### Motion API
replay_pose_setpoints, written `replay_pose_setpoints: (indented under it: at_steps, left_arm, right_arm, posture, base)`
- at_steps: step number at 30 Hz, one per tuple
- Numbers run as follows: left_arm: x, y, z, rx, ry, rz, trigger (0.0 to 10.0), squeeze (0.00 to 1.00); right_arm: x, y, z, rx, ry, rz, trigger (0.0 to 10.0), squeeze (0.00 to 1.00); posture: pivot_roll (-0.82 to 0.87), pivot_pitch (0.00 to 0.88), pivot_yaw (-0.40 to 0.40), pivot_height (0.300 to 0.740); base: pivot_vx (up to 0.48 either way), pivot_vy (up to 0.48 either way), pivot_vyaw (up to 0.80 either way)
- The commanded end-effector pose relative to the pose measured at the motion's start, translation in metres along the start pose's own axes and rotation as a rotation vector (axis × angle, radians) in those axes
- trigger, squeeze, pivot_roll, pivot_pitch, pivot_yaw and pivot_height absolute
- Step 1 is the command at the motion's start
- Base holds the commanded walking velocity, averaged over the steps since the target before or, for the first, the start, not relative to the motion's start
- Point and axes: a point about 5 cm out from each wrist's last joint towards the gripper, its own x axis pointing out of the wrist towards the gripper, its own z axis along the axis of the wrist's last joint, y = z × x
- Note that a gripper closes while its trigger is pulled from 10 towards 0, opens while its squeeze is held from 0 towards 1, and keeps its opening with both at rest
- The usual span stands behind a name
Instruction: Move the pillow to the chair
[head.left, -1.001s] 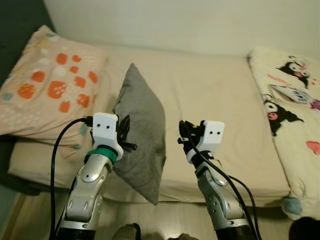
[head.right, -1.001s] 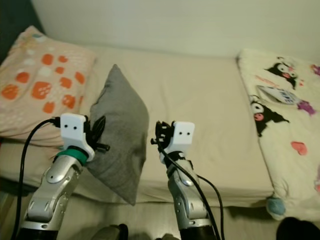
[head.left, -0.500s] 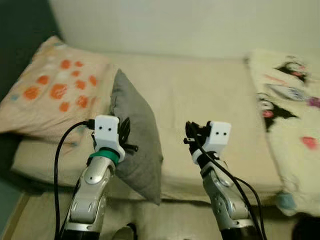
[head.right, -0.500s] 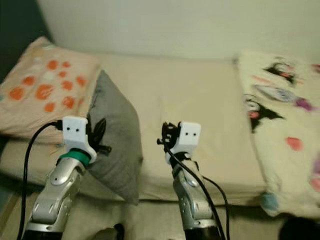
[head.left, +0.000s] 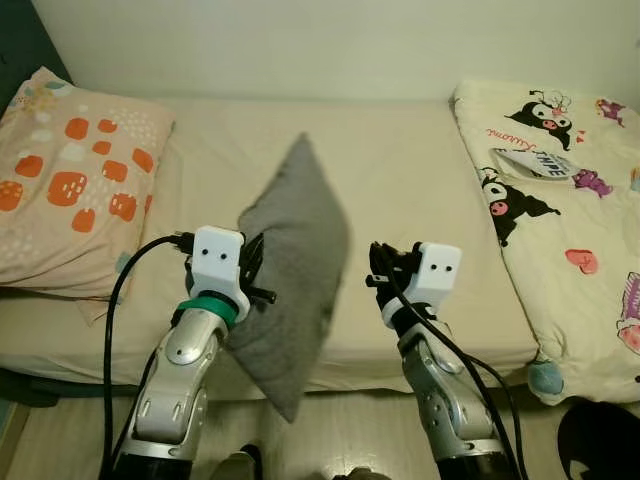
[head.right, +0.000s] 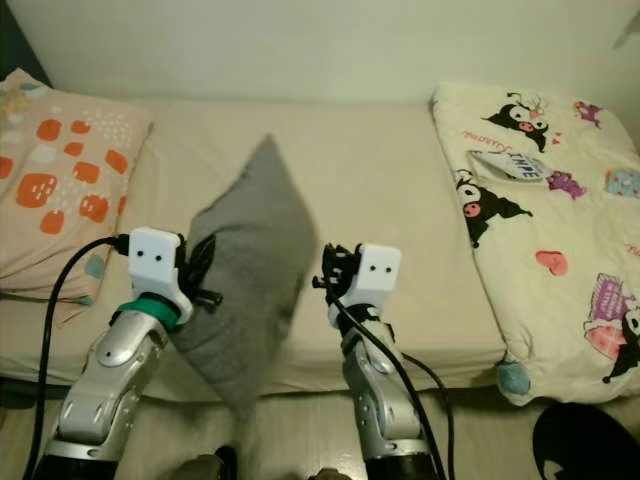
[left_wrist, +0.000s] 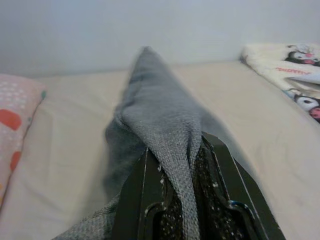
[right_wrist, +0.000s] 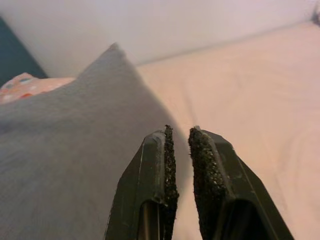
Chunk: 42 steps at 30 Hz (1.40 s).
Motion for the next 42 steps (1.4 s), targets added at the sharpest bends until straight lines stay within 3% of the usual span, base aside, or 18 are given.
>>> replay_pose_setpoints:
  at_steps: [1, 33, 42]
  left_arm:
    - [0.001, -0.005, 0.012, 0.002, -0.077, -0.017, 10.0, 0.00]
    - [0.008, 0.004, 0.010, -0.015, -0.065, 0.053, 10.0, 0.00]
    - [0.019, 0.011, 0.019, 0.002, -0.100, 0.066, 10.0, 0.00]
  right_arm:
    - [-0.002, 0.004, -0.004, 0.045, -0.002, -0.018, 10.0, 0.00]
    - [0.002, -0.002, 0.002, 0.021, -0.020, -0.035, 10.0, 0.00]
    - [0.010, 0.001, 0.007, 0.015, -0.033, -0.016, 10.0, 0.00]
  posture:
    - [0.07, 0.054, 0.051, 0.740]
    - [0.07, 0.035, 0.048, 0.740]
    - [0.05, 0.027, 0.030, 0.740]
  base:
    - [0.000, 0.000, -0.80]
    - [0.000, 0.000, -0.80]
    - [0.000, 0.000, -0.80]
